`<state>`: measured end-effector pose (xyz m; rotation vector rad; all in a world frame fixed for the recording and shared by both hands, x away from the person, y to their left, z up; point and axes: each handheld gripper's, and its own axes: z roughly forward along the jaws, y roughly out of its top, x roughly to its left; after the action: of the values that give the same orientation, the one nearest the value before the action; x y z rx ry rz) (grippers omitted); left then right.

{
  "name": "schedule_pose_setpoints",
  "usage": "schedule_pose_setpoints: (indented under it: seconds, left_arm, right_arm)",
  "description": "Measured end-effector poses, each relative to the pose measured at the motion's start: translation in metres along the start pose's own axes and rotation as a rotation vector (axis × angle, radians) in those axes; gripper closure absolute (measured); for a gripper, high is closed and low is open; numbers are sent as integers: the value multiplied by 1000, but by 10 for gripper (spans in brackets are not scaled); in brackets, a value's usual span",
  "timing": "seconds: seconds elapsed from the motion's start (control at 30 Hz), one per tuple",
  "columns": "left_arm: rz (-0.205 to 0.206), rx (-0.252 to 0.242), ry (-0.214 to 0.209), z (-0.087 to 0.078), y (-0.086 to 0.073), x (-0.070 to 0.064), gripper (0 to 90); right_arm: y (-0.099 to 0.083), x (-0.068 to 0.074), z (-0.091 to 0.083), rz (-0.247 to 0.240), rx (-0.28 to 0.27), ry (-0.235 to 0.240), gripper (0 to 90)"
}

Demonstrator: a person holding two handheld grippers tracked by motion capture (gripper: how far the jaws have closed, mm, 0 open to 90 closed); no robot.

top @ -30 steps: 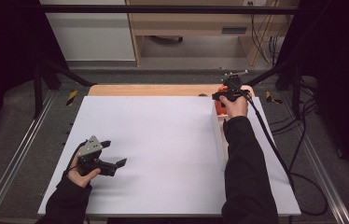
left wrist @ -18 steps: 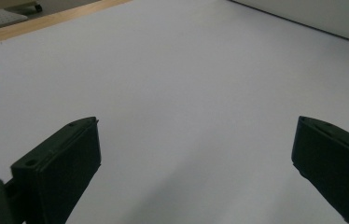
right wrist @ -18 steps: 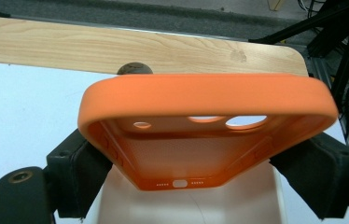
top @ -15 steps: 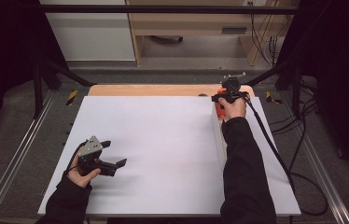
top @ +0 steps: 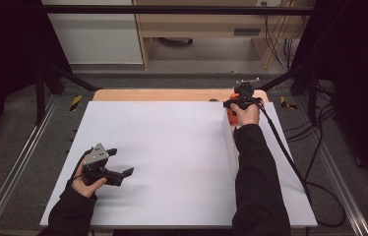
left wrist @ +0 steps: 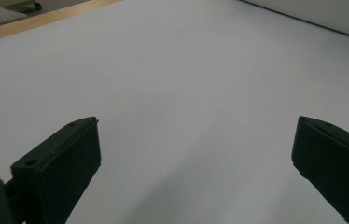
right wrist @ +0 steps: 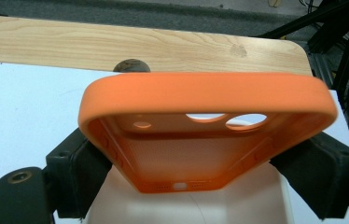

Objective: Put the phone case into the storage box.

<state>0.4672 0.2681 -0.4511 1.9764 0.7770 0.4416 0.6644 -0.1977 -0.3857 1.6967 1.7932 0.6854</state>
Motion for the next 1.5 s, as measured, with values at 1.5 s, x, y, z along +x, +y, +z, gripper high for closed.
schedule_pose_setpoints:
  seconds: [1.5]
  left_arm:
    - [0,0,1,0,0,-1,9]
  right_arm:
    - [-2,-3,-33,-41,-65,115,6]
